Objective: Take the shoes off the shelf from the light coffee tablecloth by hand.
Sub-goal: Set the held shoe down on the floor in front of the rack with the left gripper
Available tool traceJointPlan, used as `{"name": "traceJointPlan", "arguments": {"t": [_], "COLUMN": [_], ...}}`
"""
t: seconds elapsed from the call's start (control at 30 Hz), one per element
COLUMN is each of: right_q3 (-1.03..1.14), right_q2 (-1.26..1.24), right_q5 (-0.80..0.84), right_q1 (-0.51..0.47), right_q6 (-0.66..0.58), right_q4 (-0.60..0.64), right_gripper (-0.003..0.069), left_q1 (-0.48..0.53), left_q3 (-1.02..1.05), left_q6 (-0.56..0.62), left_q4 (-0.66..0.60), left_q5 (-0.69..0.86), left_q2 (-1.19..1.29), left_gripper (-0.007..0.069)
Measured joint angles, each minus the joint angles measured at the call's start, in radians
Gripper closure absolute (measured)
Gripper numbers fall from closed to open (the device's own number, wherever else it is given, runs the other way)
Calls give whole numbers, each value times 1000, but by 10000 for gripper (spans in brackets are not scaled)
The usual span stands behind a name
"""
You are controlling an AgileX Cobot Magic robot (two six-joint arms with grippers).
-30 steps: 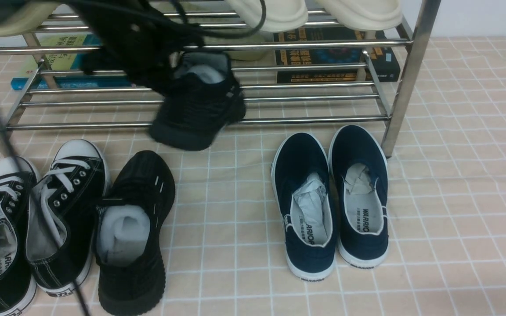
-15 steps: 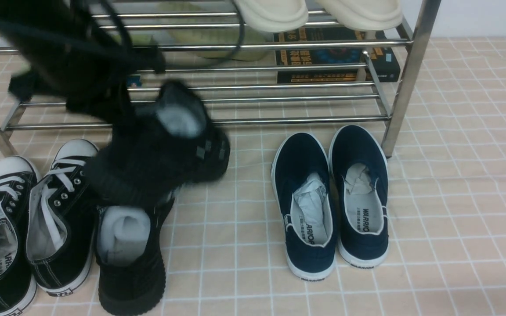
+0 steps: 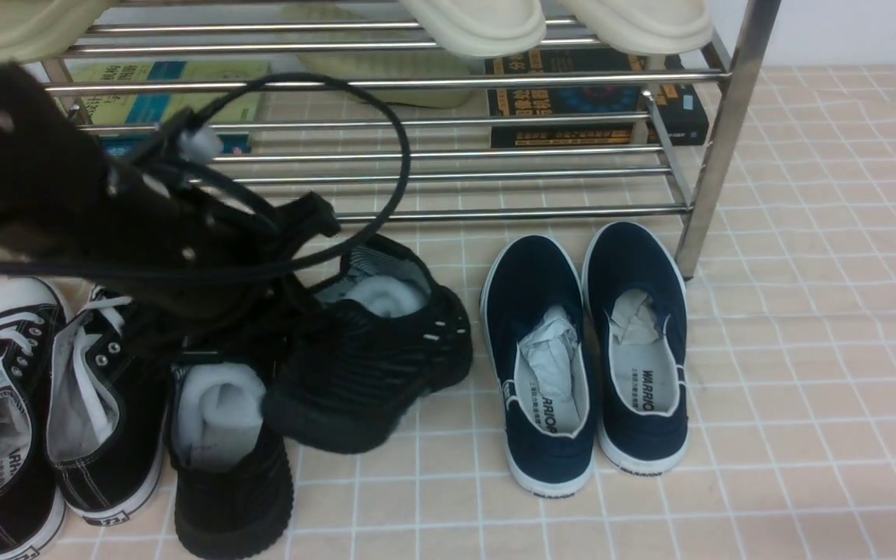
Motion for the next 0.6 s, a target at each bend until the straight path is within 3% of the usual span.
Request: {"name": "traceJointPlan", "arguments": {"t": [0.3, 0.6], "right_q3": [0, 0], "right_q2": [0, 0], "right_q5": [0, 0], "right_q1": [0, 0], "right_q6": [-1, -1], "right_q4": [0, 0], "right_gripper": [419, 419], "left_q1": [0, 0], "left_q3": [130, 135], "left_q6": [0, 0], "left_q4": [-162, -210], "left_q5": [-280, -316], "left_q2": [0, 0], "left_gripper": [604, 603]}}
